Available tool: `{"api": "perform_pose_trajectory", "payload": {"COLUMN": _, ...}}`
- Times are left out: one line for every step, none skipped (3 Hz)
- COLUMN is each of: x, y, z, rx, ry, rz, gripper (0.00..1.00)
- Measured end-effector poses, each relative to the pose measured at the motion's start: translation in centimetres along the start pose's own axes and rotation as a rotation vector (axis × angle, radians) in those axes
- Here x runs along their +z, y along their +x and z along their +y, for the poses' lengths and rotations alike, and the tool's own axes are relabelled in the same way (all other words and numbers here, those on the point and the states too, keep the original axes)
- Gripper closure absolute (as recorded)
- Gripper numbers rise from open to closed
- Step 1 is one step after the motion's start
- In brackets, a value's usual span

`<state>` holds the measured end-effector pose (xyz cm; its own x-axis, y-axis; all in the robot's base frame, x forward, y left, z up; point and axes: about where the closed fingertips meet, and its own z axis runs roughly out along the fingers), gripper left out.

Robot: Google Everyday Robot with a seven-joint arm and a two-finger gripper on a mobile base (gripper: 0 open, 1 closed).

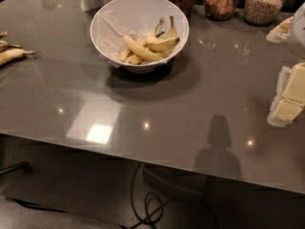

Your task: Pick banana from white bowl

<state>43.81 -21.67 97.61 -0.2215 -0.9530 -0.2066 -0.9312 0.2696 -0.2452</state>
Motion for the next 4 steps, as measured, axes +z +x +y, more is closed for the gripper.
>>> {"api": "perform_pose_trajectory", "payload": {"x": 0.0, "y": 0.0, "z": 0.0, "rx": 0.0, "ry": 0.0, "rz": 0.0, "gripper": 0.0}}
{"api": "perform_pose_trajectory", "payload": {"x": -0.7, "y": -0.2, "z": -0.2, "rx": 0.0, "ry": 0.0, "rz": 0.0, "gripper": 0.0}}
{"api": "perform_pose_trajectory", "payload": {"x": -2.1, "y": -0.5, "z": -0.6, "rx": 0.0, "ry": 0.0, "rz": 0.0, "gripper": 0.0}}
{"api": "perform_pose_trajectory", "payload": {"x": -2.8, "y": -0.6, "z": -0.7, "rx": 0.0, "ry": 0.0, "rz": 0.0, "gripper": 0.0}}
